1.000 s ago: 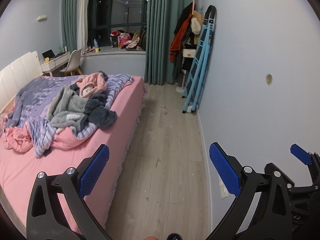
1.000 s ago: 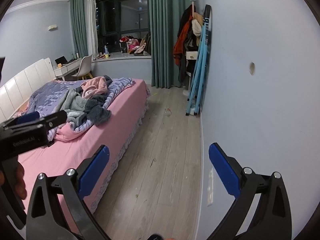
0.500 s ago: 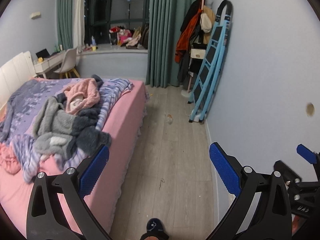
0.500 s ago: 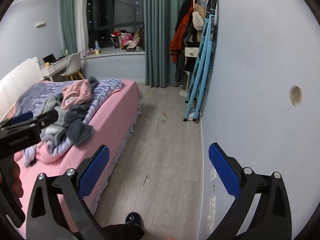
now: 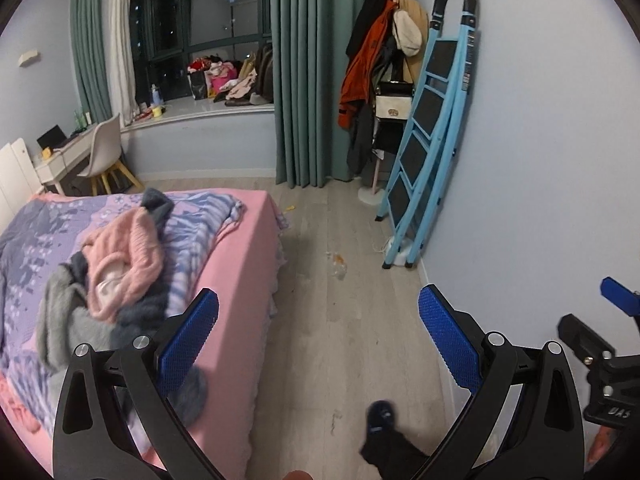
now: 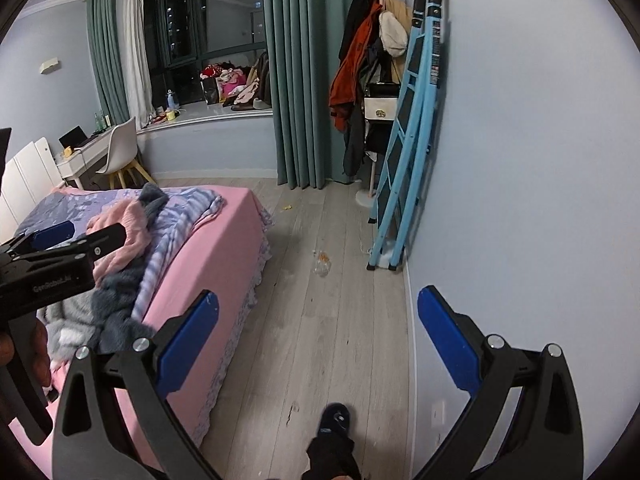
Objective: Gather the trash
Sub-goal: 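Lower both tools toward the clear plastic bag with orange snacks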
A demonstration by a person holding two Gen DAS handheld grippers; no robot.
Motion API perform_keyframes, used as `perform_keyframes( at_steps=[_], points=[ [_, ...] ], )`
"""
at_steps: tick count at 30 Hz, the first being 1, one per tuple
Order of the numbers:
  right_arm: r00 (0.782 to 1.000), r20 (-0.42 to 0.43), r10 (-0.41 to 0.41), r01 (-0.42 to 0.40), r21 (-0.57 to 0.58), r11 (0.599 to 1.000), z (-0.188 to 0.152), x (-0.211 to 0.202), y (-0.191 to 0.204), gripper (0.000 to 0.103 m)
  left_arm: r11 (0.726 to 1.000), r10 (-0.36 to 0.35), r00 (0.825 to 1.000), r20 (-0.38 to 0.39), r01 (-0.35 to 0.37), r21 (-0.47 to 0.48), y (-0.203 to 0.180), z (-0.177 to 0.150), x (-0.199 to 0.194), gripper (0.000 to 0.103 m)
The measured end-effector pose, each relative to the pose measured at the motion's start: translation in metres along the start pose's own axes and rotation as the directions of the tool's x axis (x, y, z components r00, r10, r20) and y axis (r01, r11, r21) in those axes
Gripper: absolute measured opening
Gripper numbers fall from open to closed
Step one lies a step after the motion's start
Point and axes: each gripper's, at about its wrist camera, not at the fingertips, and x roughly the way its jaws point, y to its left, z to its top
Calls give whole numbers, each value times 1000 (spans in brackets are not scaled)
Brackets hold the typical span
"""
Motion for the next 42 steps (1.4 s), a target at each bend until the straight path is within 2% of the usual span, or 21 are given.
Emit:
perform_keyframes(
  at_steps=[3,6,10,12,16,19,26,32,37,42],
  points=[
    [999,-22,33,-34,-12,999,41,59,-19,96,1000,31,999,12,-31,0,-10,36,48,97],
    [994,-41,103,-104,-24,994,82,98,-31,96,998,59,998,-17,-59,-29,-18,82,94,97],
    [993,-46,112,-116,-111,987,130,148,-35,96,994,92,996,-10,-93,-52,-22,128,137,97],
    [991,-45,127,-132,-113,985,148,166,-35,96,993,97,995,-25,-98,-70,-19,150,160,97],
    [988,-68,142,-149,-117,982,188,225,-29,96,989,125,992,-32,-128,-78,-3,184,205,97],
    [987,-88,136,-146,-123,982,208,269,-18,96,987,128,991,-42,-132,-91,18,211,257,97],
    [987,-147,59,-72,-87,994,257,376,10,96,993,89,995,-41,-92,-73,75,263,378,97],
    [974,-226,10,-23,-56,998,283,457,24,96,997,70,994,-81,-68,28,104,291,467,97],
    [960,-281,-4,-12,-56,998,289,520,25,96,998,49,993,-109,-44,43,109,299,524,97],
    [948,-318,-2,-17,-57,998,281,582,12,96,999,37,992,-122,-32,41,97,298,588,97]
  ],
)
